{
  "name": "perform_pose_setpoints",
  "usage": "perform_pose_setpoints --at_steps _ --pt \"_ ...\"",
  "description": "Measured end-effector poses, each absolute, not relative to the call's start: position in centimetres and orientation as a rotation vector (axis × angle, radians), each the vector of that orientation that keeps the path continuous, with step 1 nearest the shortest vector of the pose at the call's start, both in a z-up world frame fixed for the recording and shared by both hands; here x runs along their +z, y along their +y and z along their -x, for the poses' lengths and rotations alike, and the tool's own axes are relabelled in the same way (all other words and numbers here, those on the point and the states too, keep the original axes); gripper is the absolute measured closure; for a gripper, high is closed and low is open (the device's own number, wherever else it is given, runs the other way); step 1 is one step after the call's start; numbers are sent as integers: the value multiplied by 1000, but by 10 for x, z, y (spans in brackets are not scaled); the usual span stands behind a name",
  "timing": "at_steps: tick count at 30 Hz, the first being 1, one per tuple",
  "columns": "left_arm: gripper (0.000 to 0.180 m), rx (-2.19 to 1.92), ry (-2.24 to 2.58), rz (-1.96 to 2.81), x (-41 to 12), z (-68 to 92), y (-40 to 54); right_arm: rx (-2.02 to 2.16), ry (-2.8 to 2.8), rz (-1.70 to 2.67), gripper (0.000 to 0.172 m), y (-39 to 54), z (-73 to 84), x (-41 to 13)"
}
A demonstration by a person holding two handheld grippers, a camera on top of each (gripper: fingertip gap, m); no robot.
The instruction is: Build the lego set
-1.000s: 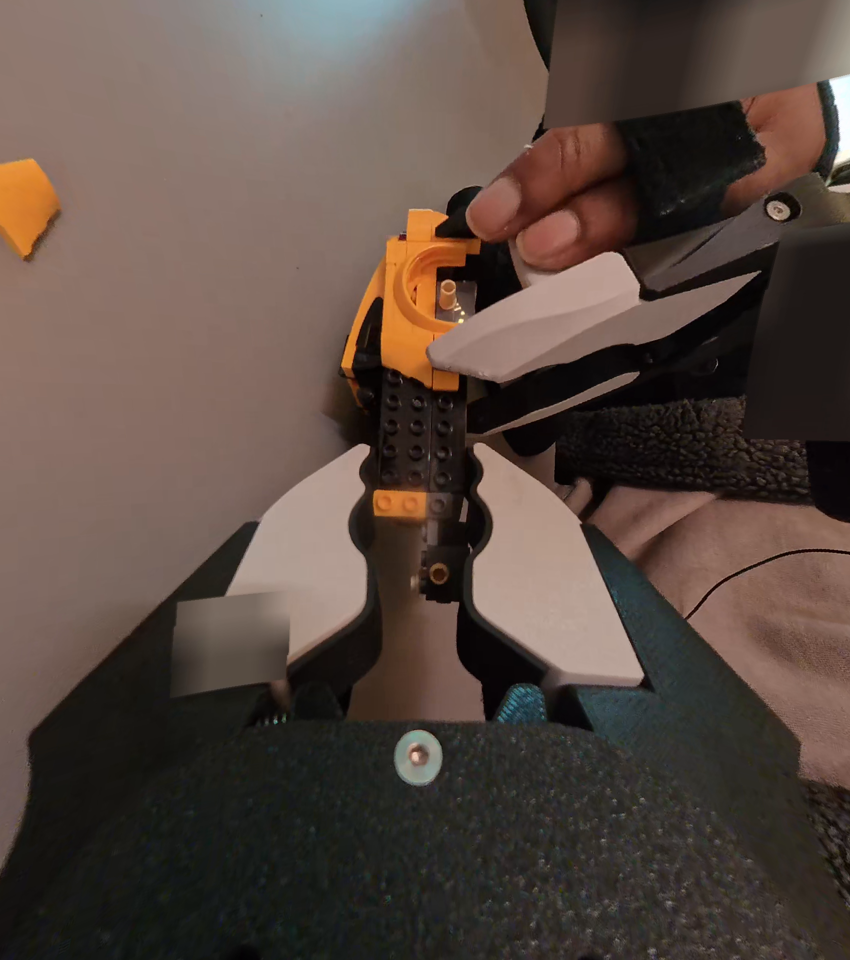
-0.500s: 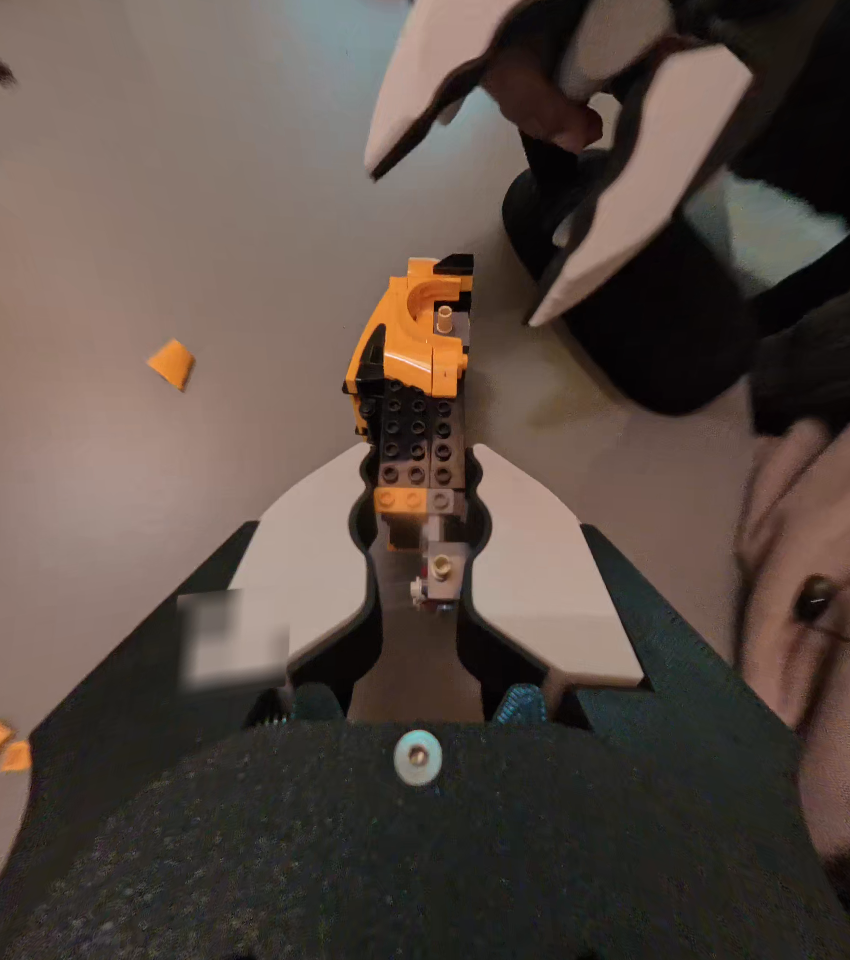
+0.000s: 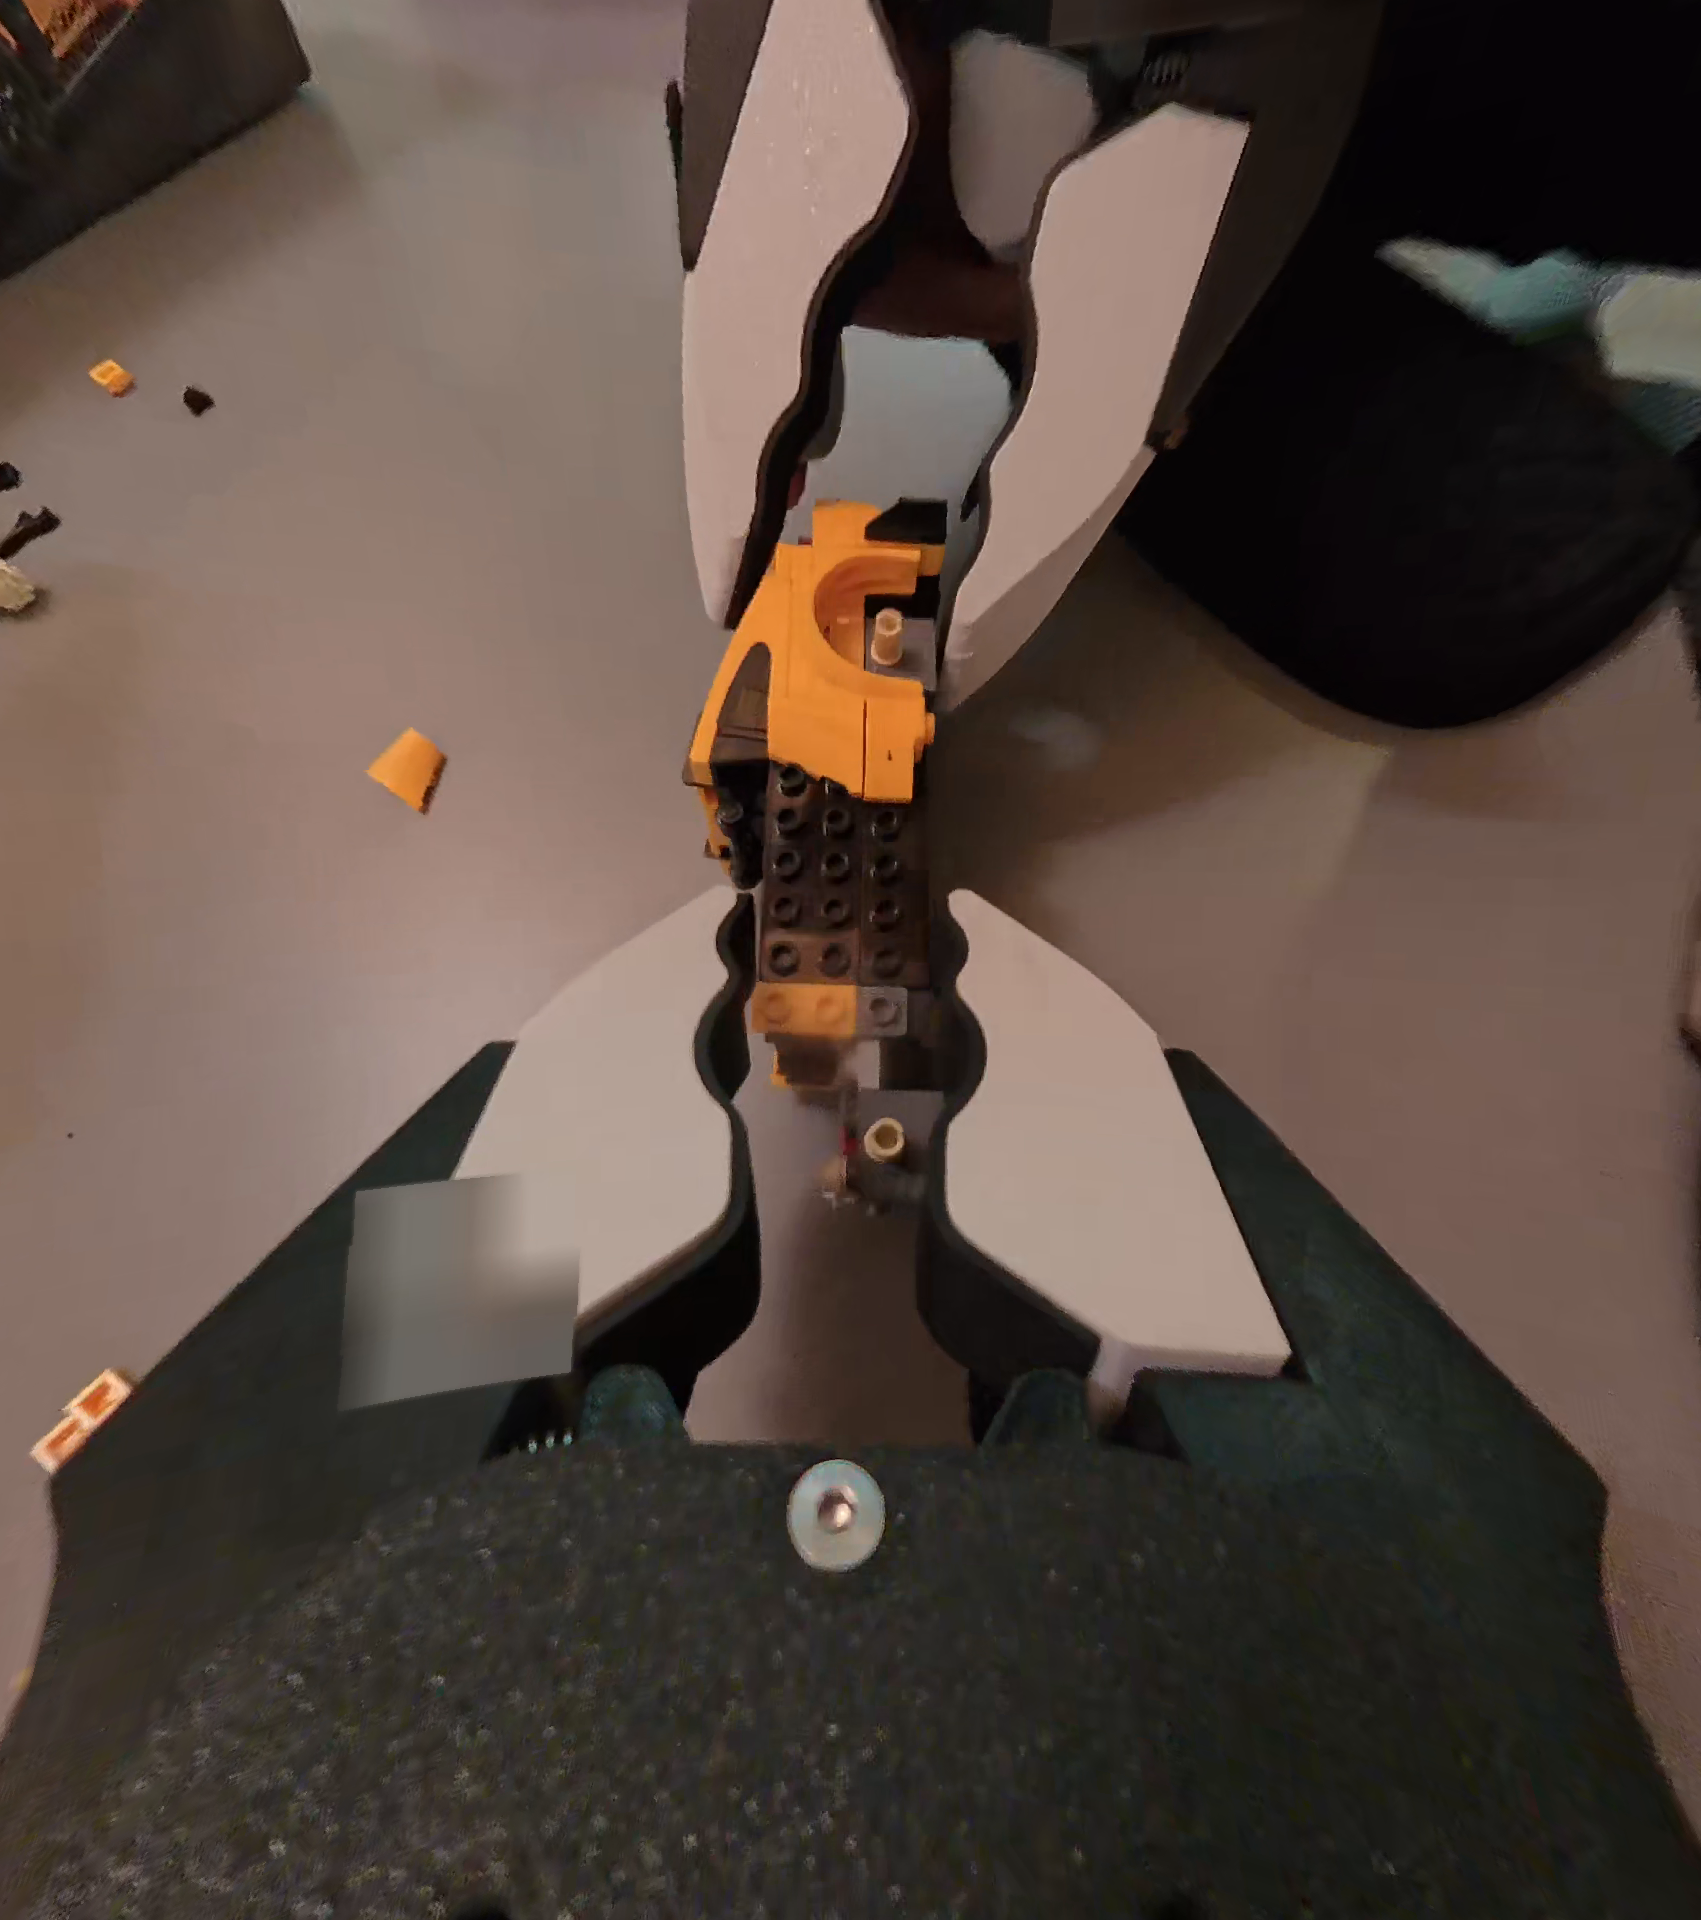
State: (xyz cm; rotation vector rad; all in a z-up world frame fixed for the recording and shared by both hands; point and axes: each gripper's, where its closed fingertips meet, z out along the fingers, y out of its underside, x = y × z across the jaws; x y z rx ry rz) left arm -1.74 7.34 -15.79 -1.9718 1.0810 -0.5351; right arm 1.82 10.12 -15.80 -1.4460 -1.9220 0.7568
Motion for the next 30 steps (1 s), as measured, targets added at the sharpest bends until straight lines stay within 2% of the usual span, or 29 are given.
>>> perform_pose_setpoints --at_steps 3,6,12,14,18,24,28,30 --pt "144 -682 987 1915 -137 22 73 848 -1872 1455 122 99 -18 -144" --pt "146 -781 843 1827 -110 38 80 926 -1736 1472 119 111 -17 -121" --pt "170 -646 462 1623 -65 102 111 804 -1488 1522 121 179 23 -92" --pt "179 -602 371 1578 -57 118 115 735 -1479 1538 120 206 55 -98" --pt "180 -531 334 1581 -62 128 119 621 -1492 1594 114 260 121 -132" --pt "180 -539 367 1595 -63 123 119 499 -1566 1732 89 308 187 -183" --pt "180 -569 363 1611 -65 123 120 487 -1521 1837 96 322 202 -193" --pt "180 -587 357 1625 -68 123 120 503 -1503 1858 112 326 203 -194"
